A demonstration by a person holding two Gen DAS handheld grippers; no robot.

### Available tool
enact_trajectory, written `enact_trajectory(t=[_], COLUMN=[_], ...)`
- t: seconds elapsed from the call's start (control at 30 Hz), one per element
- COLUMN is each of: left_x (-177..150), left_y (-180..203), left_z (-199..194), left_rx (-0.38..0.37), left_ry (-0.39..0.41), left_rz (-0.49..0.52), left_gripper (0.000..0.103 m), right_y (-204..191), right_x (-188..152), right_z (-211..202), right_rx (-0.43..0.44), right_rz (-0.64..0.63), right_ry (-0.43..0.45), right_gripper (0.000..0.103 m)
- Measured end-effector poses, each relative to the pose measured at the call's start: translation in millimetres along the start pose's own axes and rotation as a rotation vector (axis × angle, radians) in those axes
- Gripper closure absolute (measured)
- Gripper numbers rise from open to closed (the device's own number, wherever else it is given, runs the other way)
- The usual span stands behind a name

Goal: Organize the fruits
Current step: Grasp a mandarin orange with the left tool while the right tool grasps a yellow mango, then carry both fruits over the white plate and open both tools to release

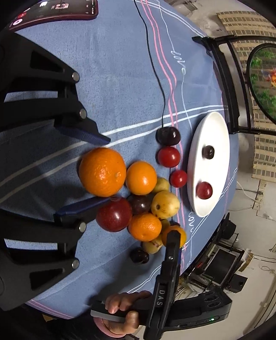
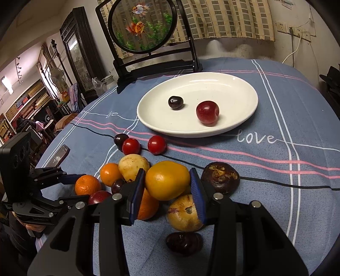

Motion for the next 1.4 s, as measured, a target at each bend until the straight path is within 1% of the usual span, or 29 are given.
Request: enact_trajectory(t=[0.2,0.3,0.4,0.43,0.5,0.63,0.73,0.83,0.9,0.93,1.0,1.03,1.17,1.3,1.4], left_x=[-0.4,2.6,17.2,25.5,38.5,71.3,92.4,118.5,138.3,146.1,157.1,160.4,163.2,161.0,160.7], left_y=[-1.4,-4.2,-11.2,-14.4,-18.8,-22.7,-24.0,-30.6,-37.1,-41.1,-46.5,-49.7,-63.7,-74.4,-77.1], left_z=[1.2,-2.2,-12.4,-16.5,-19.9,-18.7,-14.5,-6.3,5.5,9.8,21.3,28.9,54.4,69.6,76.8], left_rx=[-0.016,-0.015,-0.056,-0.067,-0.072,-0.053,-0.022,0.02,0.081,0.105,0.127,0.131,0.175,0.198,0.204], left_ry=[0.002,0.019,0.081,0.108,0.136,0.167,0.176,0.166,0.149,0.148,0.137,0.123,0.056,0.011,-0.003], left_rz=[-0.015,-0.032,-0.096,-0.121,-0.154,-0.176,-0.167,-0.178,-0.173,-0.17,-0.175,-0.18,-0.185,-0.18,-0.177], left_gripper=[0.056,0.056,0.056,0.056,0.056,0.056,0.056,0.056,0.056,0.056,0.056,0.056,0.056,0.056,0.056], right_y=[2.0,3.1,2.2,2.6,6.7,15.0,21.6,26.5,31.6,34.3,43.9,47.9,63.3,68.7,69.9], right_x=[2.0,4.7,9.2,10.8,14.8,27.0,48.4,73.9,90.4,97.1,110.5,114.8,120.6,125.0,128.9], right_z=[-2.2,-5.9,-13.5,-15.6,-17.7,-22.7,-29.7,-27.1,-19.0,-14.2,3.1,10.8,45.0,60.6,67.4], right_rx=[-0.004,0.003,0.036,0.037,0.014,0.018,0.01,-0.006,-0.025,-0.037,-0.076,-0.086,-0.126,-0.132,-0.135], right_rz=[0.009,0.025,0.044,0.043,0.038,0.07,0.095,0.117,0.125,0.126,0.133,0.139,0.158,0.171,0.167], right_ry=[0.012,0.023,0.047,0.057,0.084,0.124,0.182,0.221,0.232,0.231,0.219,0.21,0.126,0.089,0.076], right_gripper=[0.06,0.06,0.06,0.06,0.06,0.06,0.06,0.06,0.06,0.06,0.06,0.06,0.06,0.06,0.06])
Point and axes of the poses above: each gripper's, at about its wrist camera, not at the fingertips, and z roughly the way its jaws point, y to its right, x to its top, the point moved 10 cm from there along z, roughly the way its jaws point, and after that the axes turned 11 degrees about z, right-handed, at the moved point
